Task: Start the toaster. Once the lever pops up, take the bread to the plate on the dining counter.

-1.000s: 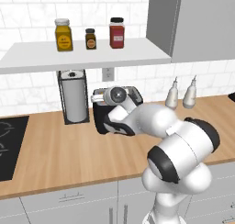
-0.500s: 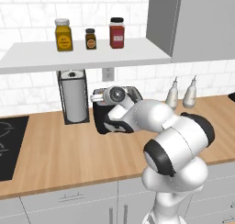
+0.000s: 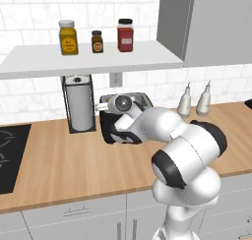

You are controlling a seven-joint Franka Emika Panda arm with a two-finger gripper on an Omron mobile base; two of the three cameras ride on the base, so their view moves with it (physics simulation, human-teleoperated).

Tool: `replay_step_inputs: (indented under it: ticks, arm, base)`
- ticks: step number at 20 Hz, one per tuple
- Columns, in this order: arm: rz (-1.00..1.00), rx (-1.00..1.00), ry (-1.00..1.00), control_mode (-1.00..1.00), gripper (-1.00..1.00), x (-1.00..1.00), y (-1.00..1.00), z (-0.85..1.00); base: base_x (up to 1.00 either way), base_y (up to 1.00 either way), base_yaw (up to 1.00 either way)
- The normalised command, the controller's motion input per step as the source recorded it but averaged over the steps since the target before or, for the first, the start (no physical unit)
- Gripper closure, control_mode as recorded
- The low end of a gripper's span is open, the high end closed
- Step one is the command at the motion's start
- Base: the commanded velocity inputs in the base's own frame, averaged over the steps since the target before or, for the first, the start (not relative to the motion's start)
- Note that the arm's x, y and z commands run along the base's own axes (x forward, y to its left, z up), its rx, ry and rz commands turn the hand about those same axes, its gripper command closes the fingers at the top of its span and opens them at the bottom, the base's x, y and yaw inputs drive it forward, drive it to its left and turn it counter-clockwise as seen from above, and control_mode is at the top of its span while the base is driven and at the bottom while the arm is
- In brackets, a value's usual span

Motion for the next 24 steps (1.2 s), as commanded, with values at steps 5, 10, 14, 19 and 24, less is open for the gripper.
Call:
replay_step_inputs:
  ticks: [5,10,14,19,24]
  arm:
    - [0.0,0.0,0.0,-1.0,-1.0,0.02,0.02,0.0]
    - [0.0,0.0,0.0,-1.0,-1.0,0.11,0.0,0.0]
    - [0.0,0.0,0.0,-1.0,-1.0,0.16,0.0,-0.03]
    - [0.0,0.0,0.0,-1.0,-1.0,0.03,0.0,-0.13]
    - [0.0,0.0,0.0,-1.0,-1.0,0.0,0.0,-0.07]
  base:
    - [0.0,0.0,0.0]
    - [0.0,0.0,0.0]
    - [0.0,0.0,0.0]
    - [0.0,0.0,0.0]
    - [0.0,0.0,0.0]
